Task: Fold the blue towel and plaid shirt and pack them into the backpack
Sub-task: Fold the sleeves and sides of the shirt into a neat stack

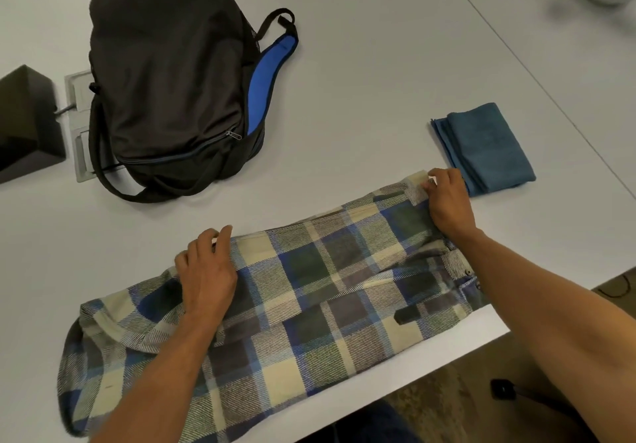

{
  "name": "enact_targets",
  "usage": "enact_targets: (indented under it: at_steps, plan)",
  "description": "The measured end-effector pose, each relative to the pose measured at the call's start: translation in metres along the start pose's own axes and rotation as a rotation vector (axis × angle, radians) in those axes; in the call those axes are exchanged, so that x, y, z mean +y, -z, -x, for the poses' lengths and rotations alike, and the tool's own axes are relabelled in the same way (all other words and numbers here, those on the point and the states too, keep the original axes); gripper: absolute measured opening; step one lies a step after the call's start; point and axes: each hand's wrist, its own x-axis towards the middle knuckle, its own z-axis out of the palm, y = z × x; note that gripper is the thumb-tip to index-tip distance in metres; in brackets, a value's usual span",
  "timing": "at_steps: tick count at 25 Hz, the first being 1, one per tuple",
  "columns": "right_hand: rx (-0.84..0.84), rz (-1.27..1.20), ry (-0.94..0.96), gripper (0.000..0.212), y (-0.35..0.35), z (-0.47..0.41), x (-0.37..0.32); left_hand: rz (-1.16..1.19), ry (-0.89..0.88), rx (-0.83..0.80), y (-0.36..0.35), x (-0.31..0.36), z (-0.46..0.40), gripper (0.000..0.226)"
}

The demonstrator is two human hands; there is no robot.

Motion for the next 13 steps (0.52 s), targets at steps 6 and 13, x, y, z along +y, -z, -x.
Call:
enact_targets:
  at_steps: [6,13]
  plan:
    - [0.073,0.191,-0.125,0.062,0.012,0.042,0.022,0.091,-0.326,-0.028,-0.004,0.062,0.004,0.043]
    - [-0.023,0.279,-0.302,0.094,0.017,0.074,0.036,-0.02,-0.437,-0.337,-0.051,0.087,0.021,0.067]
